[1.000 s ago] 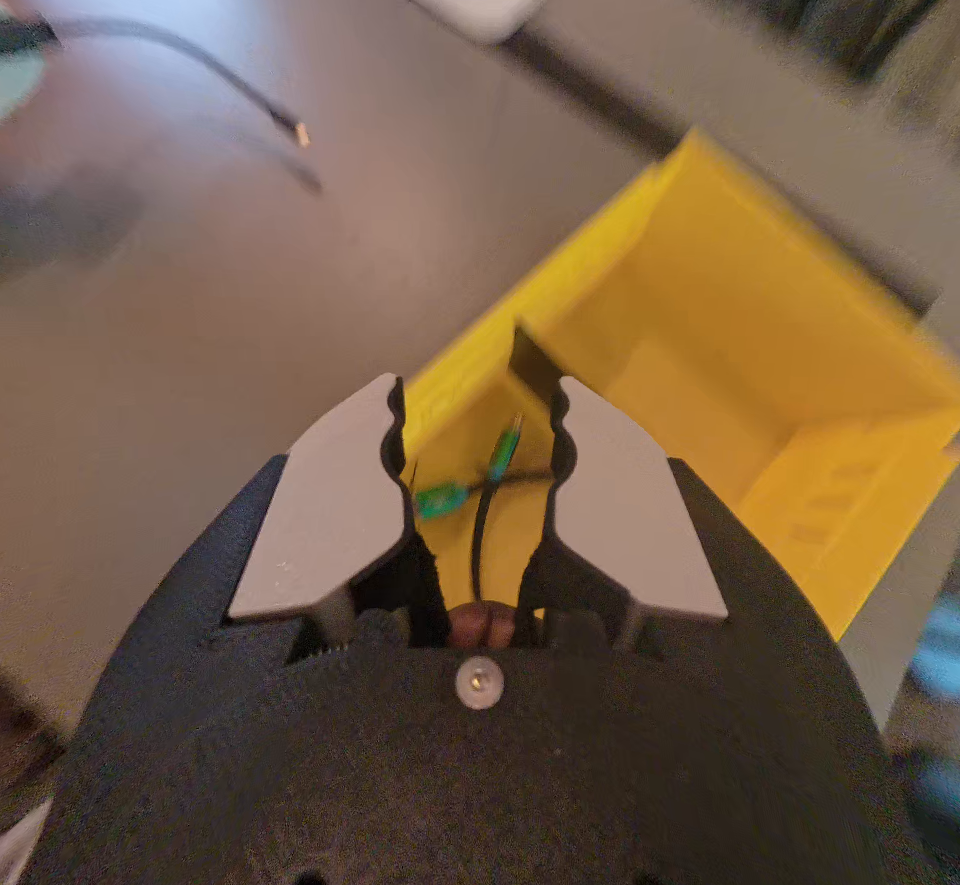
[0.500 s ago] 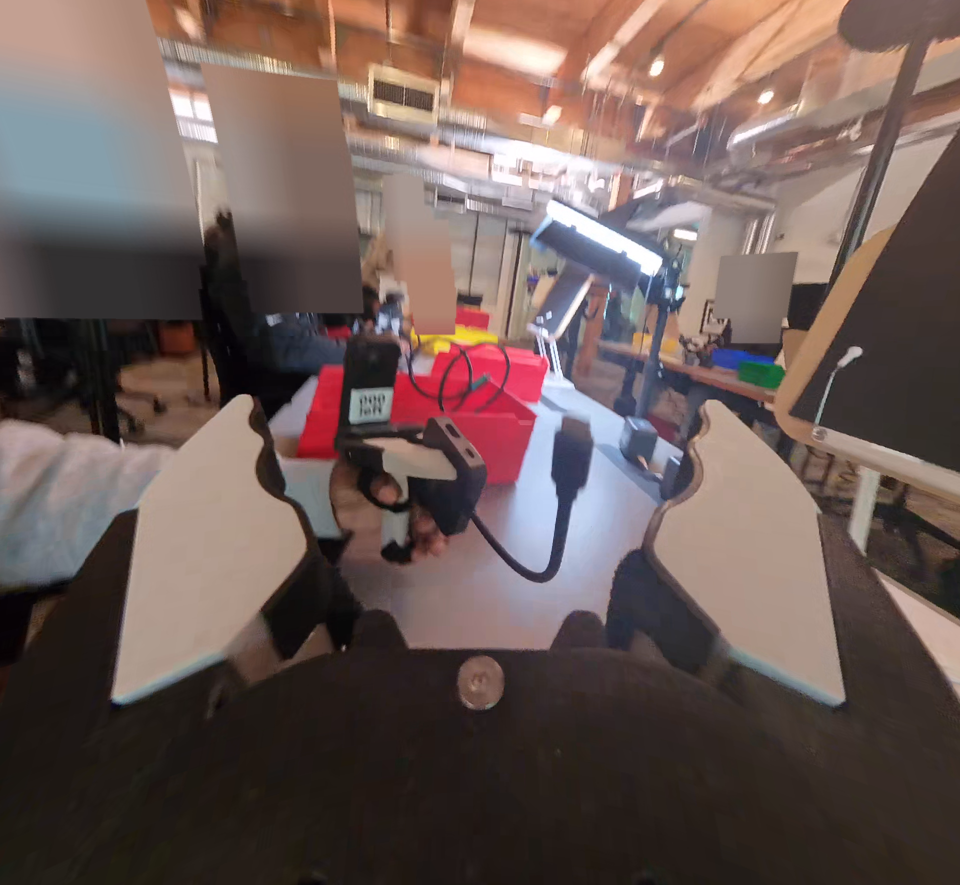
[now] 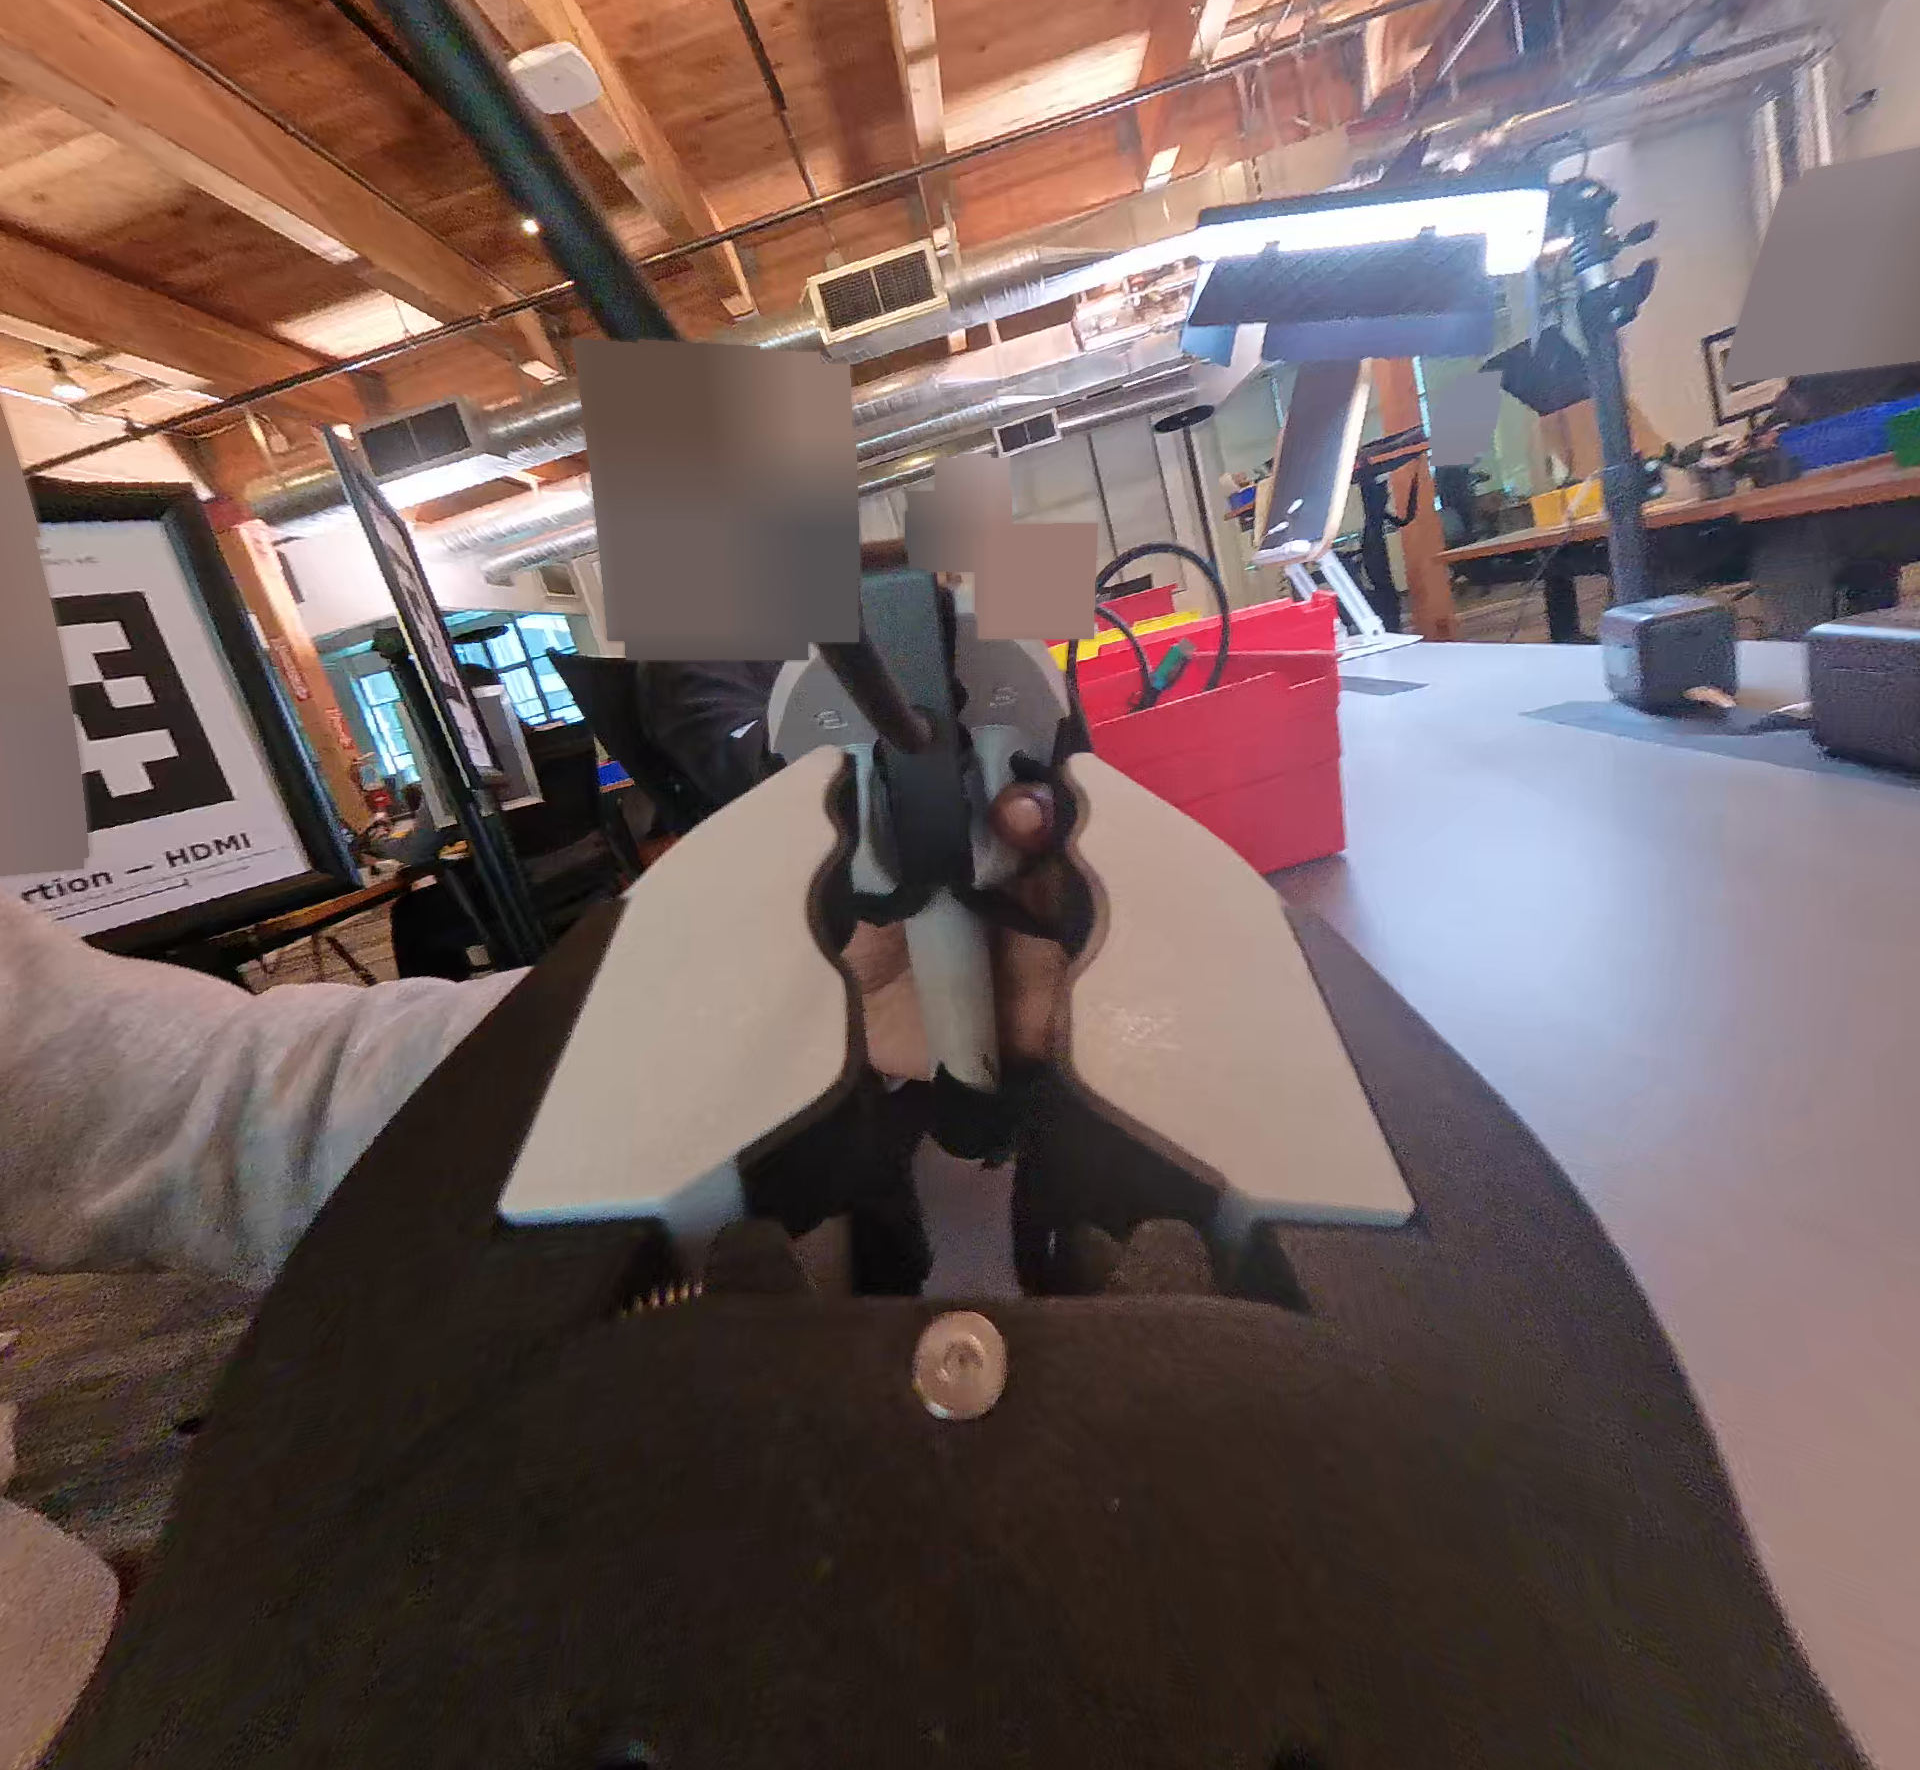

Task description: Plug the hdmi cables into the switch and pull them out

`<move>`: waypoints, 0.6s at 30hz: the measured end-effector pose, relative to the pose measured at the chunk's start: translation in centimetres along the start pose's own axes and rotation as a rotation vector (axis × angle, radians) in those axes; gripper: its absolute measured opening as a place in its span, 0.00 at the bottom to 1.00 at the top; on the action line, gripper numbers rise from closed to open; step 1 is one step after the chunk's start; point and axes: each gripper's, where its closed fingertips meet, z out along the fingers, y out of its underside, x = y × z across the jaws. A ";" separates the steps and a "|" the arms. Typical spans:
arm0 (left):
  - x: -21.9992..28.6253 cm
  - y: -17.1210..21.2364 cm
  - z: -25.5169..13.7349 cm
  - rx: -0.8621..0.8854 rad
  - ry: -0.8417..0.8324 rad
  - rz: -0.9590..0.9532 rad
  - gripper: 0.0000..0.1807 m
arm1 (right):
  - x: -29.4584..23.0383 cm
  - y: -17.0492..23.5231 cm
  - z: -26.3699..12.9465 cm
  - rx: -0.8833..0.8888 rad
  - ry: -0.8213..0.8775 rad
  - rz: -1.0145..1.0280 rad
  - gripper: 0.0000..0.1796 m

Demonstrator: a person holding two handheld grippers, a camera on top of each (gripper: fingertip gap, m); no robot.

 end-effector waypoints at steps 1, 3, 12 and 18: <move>0.2 0.2 0.1 -0.009 0.011 -0.004 0.07 | -0.3 0.5 0.3 -0.006 -0.012 0.009 0.16; 0.4 0.7 0.3 -0.031 0.024 -0.013 0.08 | -1.0 1.5 0.6 -0.039 -0.046 0.005 0.10; -3.7 -0.9 -1.1 0.078 -0.244 -0.065 0.37 | -0.2 -5.6 -1.7 0.083 0.044 -0.177 0.07; -9.3 2.5 -4.4 -0.098 -0.609 -0.196 0.38 | 4.4 -17.1 -11.7 -0.026 0.689 -0.729 0.08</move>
